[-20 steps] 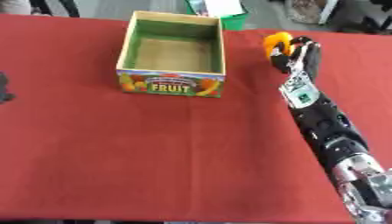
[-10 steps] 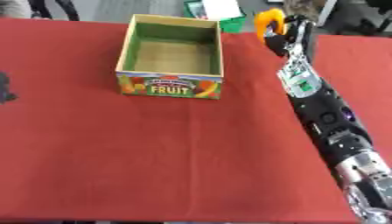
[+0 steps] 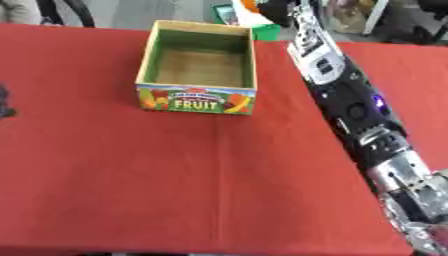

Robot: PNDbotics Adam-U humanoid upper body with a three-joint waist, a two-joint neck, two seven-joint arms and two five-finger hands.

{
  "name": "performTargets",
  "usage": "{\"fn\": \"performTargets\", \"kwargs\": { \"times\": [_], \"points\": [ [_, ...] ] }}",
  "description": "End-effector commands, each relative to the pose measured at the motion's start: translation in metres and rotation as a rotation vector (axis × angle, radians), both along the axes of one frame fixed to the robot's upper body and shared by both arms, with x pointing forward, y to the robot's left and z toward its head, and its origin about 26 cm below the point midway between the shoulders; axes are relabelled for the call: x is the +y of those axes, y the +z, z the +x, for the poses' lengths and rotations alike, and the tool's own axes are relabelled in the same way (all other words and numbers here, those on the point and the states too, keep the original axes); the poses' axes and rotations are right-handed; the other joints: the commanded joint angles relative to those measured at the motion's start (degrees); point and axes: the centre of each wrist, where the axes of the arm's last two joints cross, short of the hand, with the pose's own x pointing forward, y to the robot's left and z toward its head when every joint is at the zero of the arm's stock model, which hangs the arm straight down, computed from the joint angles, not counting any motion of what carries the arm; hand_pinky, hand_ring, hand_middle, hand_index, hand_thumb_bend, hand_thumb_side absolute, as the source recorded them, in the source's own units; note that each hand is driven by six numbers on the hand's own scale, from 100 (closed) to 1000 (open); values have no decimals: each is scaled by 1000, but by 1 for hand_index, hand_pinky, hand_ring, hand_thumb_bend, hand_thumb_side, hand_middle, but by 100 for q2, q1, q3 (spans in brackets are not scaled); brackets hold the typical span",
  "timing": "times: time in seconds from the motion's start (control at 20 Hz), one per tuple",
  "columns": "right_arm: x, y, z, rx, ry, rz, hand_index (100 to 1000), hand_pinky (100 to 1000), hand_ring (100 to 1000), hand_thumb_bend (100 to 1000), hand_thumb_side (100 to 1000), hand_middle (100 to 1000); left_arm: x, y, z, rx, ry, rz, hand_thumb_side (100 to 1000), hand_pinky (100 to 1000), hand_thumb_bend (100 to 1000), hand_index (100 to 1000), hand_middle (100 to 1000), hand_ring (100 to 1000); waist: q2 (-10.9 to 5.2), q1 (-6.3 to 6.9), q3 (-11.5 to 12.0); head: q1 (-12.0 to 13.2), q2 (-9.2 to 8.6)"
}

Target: Pick up objects on the table and place them in the box.

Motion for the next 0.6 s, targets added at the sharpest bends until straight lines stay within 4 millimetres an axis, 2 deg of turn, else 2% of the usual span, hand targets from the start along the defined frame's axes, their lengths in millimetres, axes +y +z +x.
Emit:
{"fn": "performTargets", "kwargs": {
  "times": [0.05, 0.35, 0.45, 0.6],
  "points": [
    [14, -4, 8, 32, 38, -64, 306, 486, 486, 100, 100, 227, -2, 10, 1, -31, -19, 3, 396, 724, 563, 644, 705, 819, -92, 26, 50, -61, -58],
    [26, -39, 14, 138, 65, -217, 401, 540, 541, 100, 100, 315, -3, 10, 1, -33, -22, 1, 395, 724, 564, 644, 705, 819, -70, 15, 122, -99, -75],
    [24, -47, 15, 168, 53, -257, 470, 561, 569, 189, 100, 382, -3, 10, 1, -33, -20, 0, 395, 723, 565, 644, 705, 819, -68, 11, 117, -96, -79],
    [20, -53, 15, 193, 31, -295, 649, 618, 662, 436, 100, 561, -2, 10, 1, -32, -16, -1, 395, 723, 566, 643, 704, 818, -71, 7, 95, -83, -80]
  ]
}}
